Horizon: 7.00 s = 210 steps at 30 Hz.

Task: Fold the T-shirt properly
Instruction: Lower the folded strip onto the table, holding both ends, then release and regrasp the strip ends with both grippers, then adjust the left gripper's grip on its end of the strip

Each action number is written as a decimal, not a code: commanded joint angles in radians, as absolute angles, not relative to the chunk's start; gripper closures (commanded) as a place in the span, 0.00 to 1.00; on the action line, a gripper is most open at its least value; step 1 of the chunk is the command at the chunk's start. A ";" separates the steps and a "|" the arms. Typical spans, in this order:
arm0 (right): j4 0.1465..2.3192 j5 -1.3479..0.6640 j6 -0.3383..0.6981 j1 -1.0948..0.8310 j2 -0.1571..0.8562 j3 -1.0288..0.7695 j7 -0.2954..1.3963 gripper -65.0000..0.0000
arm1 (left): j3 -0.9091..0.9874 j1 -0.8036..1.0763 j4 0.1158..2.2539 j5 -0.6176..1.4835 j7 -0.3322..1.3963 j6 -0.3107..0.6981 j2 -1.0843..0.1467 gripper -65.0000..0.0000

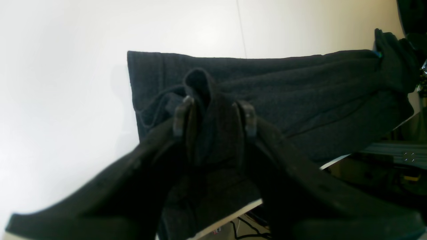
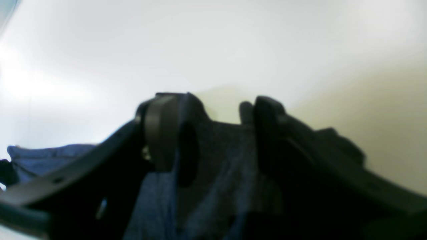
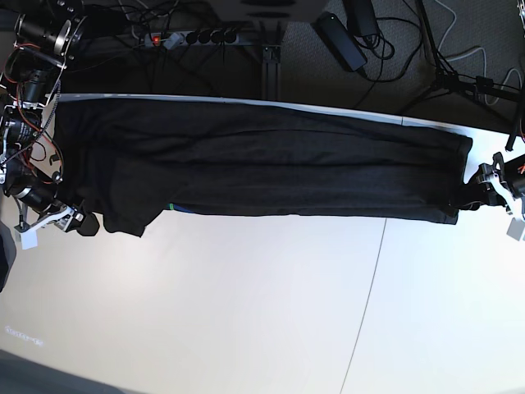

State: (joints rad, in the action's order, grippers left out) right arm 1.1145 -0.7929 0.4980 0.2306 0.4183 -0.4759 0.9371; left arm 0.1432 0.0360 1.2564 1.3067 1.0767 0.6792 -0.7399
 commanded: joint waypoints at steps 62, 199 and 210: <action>1.947 -0.986 0.591 -0.373 0.440 -0.453 1.056 1.00 | 0.153 0.022 1.270 1.309 1.037 0.698 -0.734 0.67; 1.518 -0.675 0.583 -0.207 0.379 -0.348 0.794 1.00 | 0.456 0.176 1.295 0.952 0.602 0.698 -0.600 0.54; 1.518 -0.699 0.583 -0.206 0.379 -0.348 0.793 1.00 | 0.448 0.239 1.293 0.962 0.574 0.698 -0.565 0.34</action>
